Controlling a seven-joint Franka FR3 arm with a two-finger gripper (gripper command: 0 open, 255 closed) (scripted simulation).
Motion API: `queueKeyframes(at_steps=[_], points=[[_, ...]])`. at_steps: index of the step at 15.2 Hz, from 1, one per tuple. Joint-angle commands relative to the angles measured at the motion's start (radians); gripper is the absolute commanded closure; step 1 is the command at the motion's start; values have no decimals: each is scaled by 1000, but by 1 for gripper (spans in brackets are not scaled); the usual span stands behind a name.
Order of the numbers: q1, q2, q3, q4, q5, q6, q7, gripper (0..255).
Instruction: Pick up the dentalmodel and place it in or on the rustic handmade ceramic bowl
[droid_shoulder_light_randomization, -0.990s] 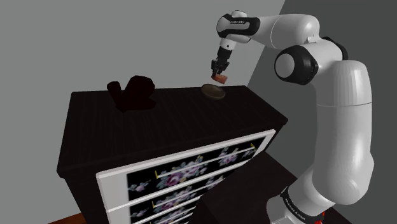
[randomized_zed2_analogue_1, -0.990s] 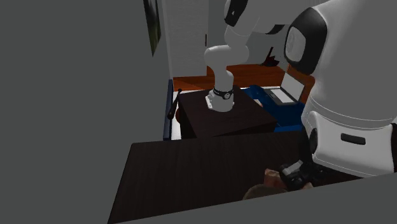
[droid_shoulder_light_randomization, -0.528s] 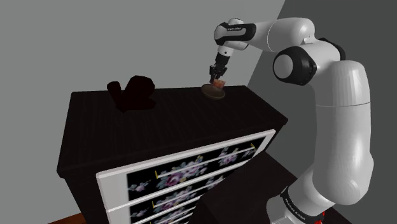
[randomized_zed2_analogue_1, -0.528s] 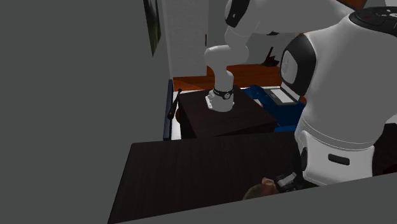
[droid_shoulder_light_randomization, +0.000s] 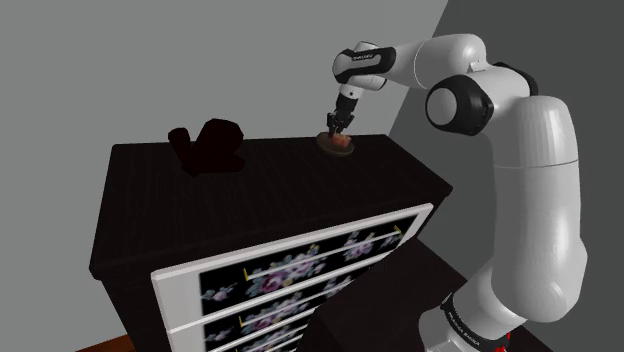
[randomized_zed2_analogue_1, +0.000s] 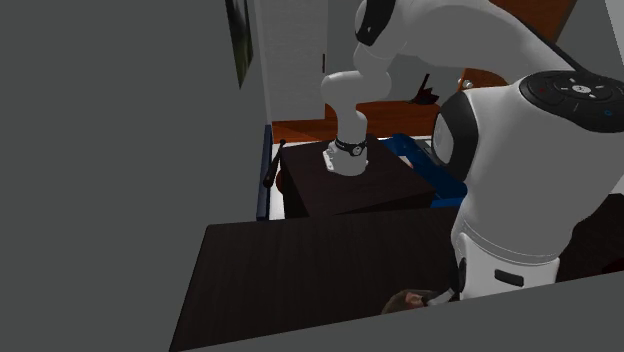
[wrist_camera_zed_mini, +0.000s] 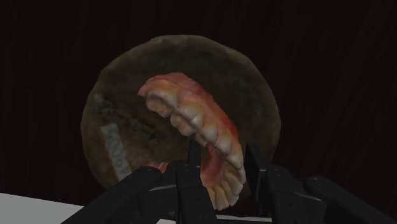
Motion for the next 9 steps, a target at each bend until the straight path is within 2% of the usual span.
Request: queueKeyframes(at_steps=[1,6,7,9], points=[[-1,5,1,3,1,3,0,255],[-1,5,1,3,1,3,0,255],[-1,5,1,3,1,3,0,0],[-1,5,1,3,1,3,0,0]])
